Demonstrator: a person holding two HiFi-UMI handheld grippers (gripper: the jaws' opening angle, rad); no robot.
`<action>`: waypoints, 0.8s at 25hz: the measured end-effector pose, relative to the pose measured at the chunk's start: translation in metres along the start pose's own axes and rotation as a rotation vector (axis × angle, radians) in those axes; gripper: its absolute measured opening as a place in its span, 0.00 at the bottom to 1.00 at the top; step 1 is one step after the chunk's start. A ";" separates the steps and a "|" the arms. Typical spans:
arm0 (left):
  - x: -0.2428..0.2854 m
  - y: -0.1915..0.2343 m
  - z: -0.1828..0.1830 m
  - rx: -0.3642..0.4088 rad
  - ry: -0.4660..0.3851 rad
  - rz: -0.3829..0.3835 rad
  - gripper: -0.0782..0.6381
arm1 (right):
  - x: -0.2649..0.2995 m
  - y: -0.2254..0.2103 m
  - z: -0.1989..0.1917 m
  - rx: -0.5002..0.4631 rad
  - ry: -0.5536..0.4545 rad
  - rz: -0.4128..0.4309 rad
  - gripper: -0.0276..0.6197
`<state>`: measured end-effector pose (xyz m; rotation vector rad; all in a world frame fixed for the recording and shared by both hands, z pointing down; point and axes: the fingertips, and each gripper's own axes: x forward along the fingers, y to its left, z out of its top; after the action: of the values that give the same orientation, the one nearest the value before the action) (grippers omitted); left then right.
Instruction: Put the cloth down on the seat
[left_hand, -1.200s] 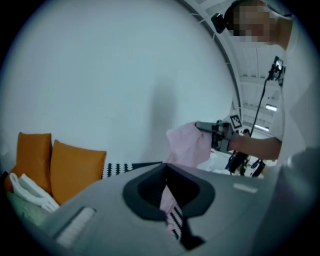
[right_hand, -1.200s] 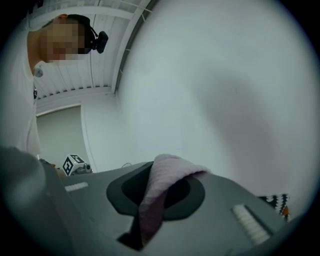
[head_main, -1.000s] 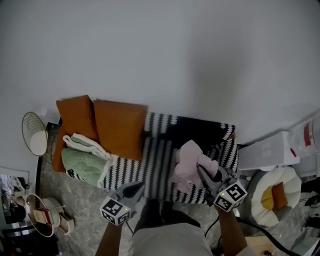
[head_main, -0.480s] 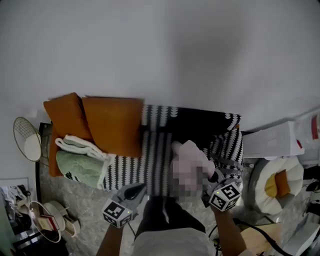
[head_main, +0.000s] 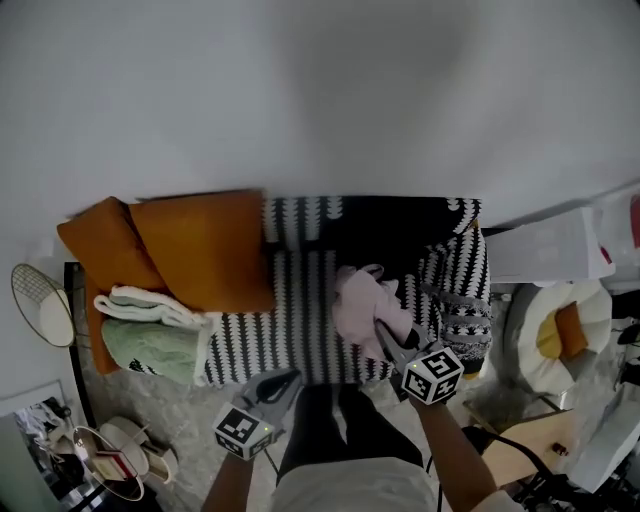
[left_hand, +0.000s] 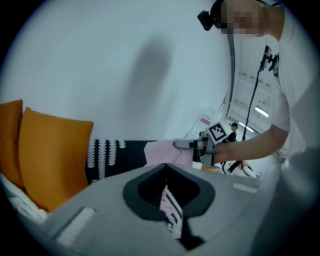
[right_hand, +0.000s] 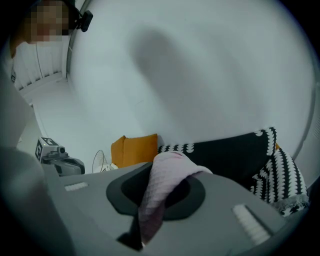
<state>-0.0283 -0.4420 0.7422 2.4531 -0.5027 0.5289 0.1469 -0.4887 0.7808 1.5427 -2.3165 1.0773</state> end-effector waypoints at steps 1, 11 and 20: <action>0.004 0.003 -0.003 0.000 0.002 -0.010 0.11 | 0.007 -0.004 -0.006 0.006 0.009 -0.008 0.12; 0.046 0.043 -0.039 0.004 0.035 -0.076 0.11 | 0.080 -0.071 -0.088 0.035 0.207 -0.114 0.14; 0.065 0.055 -0.069 -0.042 0.079 -0.104 0.11 | 0.117 -0.109 -0.143 0.029 0.403 -0.187 0.36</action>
<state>-0.0156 -0.4577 0.8500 2.3929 -0.3491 0.5642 0.1508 -0.5064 0.9945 1.3662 -1.8614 1.2411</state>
